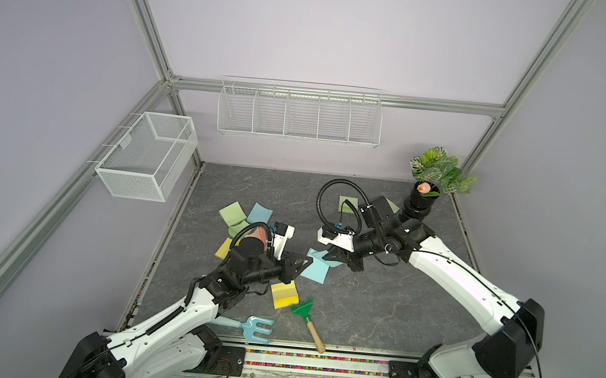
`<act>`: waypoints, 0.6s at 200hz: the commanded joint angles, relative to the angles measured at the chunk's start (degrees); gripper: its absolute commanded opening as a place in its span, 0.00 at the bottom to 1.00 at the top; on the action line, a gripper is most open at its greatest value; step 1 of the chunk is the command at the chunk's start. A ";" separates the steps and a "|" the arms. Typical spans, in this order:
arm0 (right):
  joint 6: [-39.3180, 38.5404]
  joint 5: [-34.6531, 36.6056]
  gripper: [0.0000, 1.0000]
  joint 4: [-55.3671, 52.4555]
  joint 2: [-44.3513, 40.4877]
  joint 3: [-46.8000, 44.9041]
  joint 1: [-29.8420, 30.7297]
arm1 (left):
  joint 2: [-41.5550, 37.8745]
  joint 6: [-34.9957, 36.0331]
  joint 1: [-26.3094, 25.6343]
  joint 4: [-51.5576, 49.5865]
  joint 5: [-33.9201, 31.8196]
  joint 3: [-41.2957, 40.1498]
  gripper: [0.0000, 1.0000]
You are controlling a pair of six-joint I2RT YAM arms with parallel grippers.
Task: Tear off pages from different memo pads
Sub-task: Tear off the paper from the memo pad.
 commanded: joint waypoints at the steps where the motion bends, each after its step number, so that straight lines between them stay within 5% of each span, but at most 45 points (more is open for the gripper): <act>1: 2.29 2.80 0.07 4.72 -4.02 -2.01 -0.49 | -1.46 0.63 -0.11 -2.58 -3.56 -0.31 0.12; 91: 5.20 18.63 0.06 17.87 -12.04 -9.71 -0.52 | -8.29 0.55 -0.11 -14.29 -23.95 0.65 0.09; 120: 0.60 30.60 0.07 18.87 -9.98 -10.00 -0.78 | -14.99 0.88 -0.11 -17.43 -30.62 -1.38 0.10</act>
